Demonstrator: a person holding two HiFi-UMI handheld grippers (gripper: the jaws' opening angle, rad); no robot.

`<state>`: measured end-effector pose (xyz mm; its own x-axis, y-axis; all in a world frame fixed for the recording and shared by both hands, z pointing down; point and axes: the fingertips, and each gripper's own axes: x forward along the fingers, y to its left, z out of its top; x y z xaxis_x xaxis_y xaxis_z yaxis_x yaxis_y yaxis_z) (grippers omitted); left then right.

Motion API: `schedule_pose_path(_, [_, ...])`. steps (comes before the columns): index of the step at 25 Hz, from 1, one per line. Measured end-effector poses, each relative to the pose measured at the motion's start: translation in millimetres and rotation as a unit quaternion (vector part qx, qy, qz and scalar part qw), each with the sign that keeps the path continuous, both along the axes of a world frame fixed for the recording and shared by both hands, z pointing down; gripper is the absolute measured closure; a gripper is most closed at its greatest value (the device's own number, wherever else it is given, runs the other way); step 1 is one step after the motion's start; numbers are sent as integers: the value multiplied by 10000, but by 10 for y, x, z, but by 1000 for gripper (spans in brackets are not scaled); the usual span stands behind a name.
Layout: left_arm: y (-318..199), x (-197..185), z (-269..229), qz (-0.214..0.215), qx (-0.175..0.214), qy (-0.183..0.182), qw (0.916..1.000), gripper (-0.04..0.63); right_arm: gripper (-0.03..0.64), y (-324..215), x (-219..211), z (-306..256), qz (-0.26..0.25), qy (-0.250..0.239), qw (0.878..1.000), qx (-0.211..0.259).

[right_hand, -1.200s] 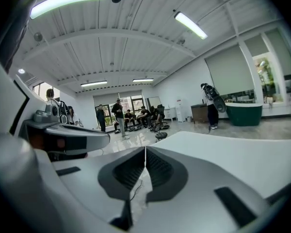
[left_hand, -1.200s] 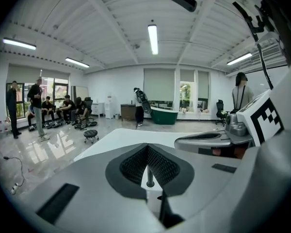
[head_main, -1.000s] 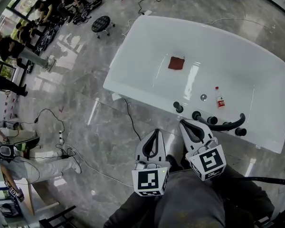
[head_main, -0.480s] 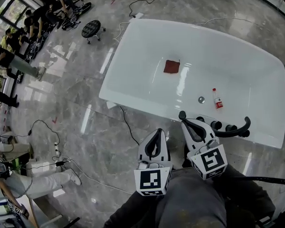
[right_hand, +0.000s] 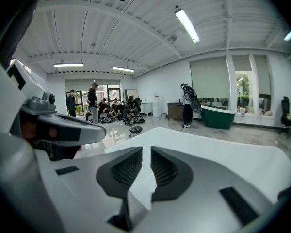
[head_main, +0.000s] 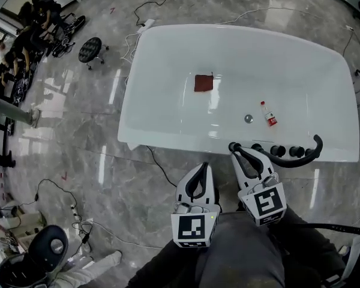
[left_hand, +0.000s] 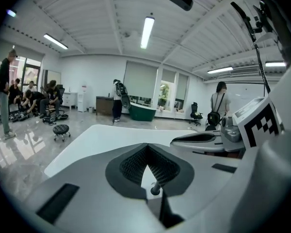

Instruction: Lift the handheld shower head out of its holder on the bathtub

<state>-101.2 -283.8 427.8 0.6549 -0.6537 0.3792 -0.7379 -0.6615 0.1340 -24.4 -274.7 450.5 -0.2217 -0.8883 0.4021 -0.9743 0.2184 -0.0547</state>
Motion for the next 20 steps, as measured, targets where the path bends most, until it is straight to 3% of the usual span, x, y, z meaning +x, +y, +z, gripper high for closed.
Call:
schedule_pose_path(9, [-184, 113, 270, 612, -28, -79, 9981, 592, 535, -110, 83, 286, 576, 153, 9982, 27])
schedule_pose_path(20, [-240, 270, 730, 915, -86, -261, 9954, 592, 494, -133, 278, 797, 961, 83, 9953, -49])
